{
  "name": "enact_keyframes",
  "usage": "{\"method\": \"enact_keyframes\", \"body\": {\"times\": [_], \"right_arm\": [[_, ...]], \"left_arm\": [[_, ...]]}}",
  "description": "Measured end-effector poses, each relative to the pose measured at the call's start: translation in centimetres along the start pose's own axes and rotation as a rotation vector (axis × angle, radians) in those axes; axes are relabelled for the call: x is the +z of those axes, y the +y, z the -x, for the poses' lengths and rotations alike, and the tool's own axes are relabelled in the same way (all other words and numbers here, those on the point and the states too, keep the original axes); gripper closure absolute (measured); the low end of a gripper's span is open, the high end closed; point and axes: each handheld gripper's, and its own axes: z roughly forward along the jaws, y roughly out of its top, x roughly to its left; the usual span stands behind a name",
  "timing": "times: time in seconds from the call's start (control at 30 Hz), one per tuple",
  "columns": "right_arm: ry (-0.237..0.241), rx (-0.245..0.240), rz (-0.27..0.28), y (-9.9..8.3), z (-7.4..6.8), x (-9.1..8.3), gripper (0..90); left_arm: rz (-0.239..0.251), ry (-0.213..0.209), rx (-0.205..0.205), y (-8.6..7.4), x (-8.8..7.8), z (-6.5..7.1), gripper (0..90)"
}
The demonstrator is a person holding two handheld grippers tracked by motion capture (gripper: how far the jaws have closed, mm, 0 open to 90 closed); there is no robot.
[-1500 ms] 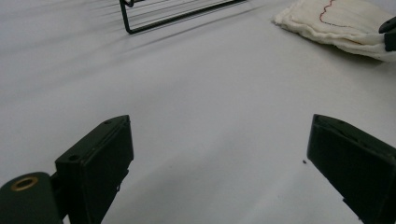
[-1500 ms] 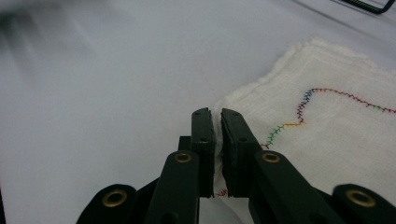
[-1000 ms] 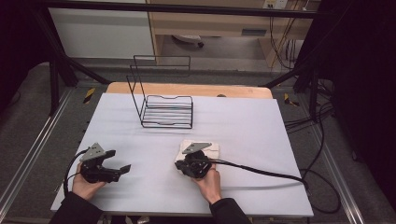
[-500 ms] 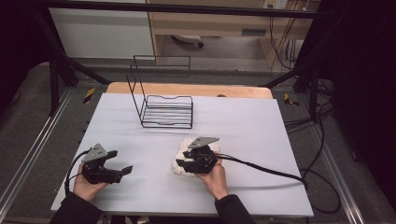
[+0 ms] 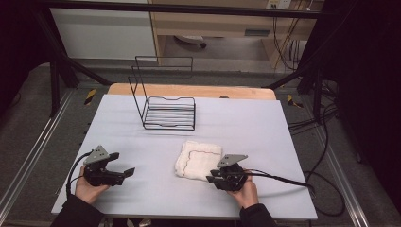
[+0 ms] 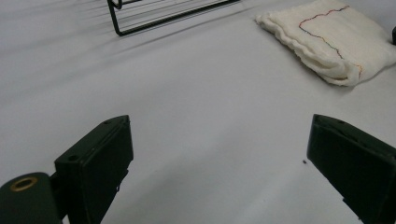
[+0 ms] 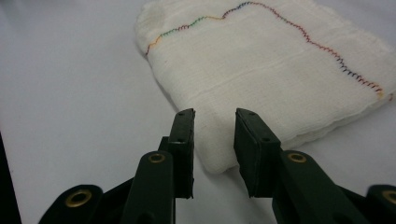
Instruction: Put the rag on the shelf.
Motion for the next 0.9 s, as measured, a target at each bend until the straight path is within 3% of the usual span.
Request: {"method": "enact_keyframes", "body": {"times": [0.07, 0.27, 0.37, 0.47, 0.5, 0.6, 0.8, 0.9], "right_arm": [[-0.005, -0.004, 0.002, 0.0, 0.0, 0.2, 70.1], [-0.022, -0.008, -0.004, 0.0, -0.1, 0.3, 86.4], [-0.031, -0.006, -0.025, 0.4, -0.4, 0.3, 88.2], [0.0, -0.003, -0.025, 0.7, -0.9, 0.2, 88.4], [0.037, 0.016, -0.01, 0.8, -1.2, 0.2, 88.5], [0.045, 0.005, -0.012, 1.0, -1.8, 0.2, 88.4], [0.123, 0.011, -0.007, 1.6, -3.8, 1.0, 87.8], [0.126, 0.015, -0.011, 1.6, -4.0, 1.4, 86.3]], "left_arm": [[-0.001, 0.001, 0.002, 0.0, 0.0, 0.0, 7.0], [-0.003, 0.0, 0.005, 0.0, 0.1, 0.1, 7.1], [-0.002, 0.001, 0.003, 0.0, 0.0, 0.1, 7.2], [-0.004, 0.0, 0.0, 0.1, 0.0, 0.1, 7.2], [-0.004, 0.0, -0.002, 0.1, 0.0, 0.1, 7.3], [-0.003, 0.0, -0.005, 0.2, 0.1, 0.2, 7.3], [-0.003, -0.005, -0.007, 0.3, 0.1, 0.5, 7.3], [-0.004, -0.002, -0.007, 0.3, 0.2, 0.5, 7.3]]}}
